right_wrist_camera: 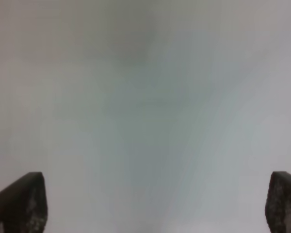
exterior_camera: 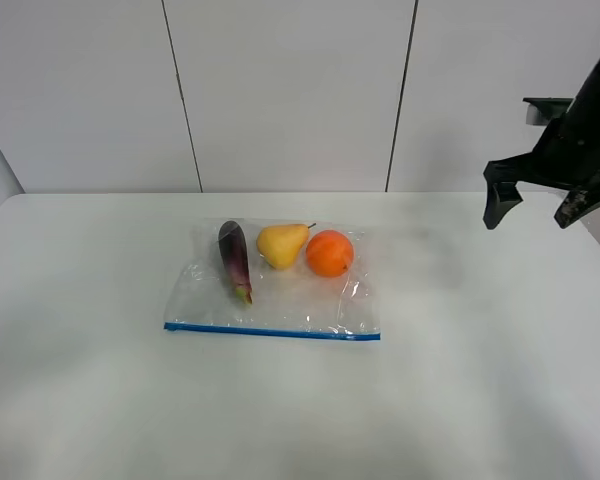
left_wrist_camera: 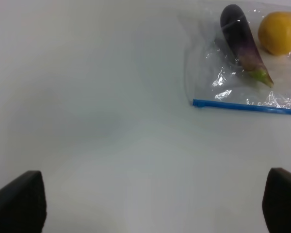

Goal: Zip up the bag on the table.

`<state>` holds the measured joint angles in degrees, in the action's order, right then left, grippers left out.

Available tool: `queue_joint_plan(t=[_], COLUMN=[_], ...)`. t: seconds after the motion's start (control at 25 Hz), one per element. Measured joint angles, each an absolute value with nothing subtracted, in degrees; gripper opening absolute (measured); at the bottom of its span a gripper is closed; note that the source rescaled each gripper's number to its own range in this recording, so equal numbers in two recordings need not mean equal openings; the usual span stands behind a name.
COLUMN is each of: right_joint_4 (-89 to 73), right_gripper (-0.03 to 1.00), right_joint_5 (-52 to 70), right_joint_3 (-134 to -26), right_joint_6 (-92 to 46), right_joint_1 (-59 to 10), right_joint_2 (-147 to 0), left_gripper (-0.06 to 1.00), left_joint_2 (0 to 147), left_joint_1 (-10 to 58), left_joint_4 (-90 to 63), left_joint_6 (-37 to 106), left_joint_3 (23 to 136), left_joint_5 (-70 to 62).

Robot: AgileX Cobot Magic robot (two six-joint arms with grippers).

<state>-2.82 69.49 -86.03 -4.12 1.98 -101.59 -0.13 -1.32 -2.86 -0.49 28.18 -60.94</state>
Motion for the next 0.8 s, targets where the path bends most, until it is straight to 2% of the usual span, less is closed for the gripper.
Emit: queue_joint_plan(t=[0.52,0.8], right_joint_4=[-2.9,-2.9], right_gripper=[0.97,0.97], right_joint_5=[69.2,59.4], right_joint_3=[-49.3,-32.0], right_joint_6=[-4.2,-4.2], right_joint_1=[2.0,2.0], right_joint_2=[-60.0,-32.0], left_gripper=[1.00,1.00], left_joint_2=[-0.1,-0.1], left_joint_1=[-1.3,-1.3], left_joint_4=[-2.9,-2.9], left_joint_6=[-0.5,-0.5], left_joint_3=[28.2,28.2], left_joint_5=[-60.9,-60.9])
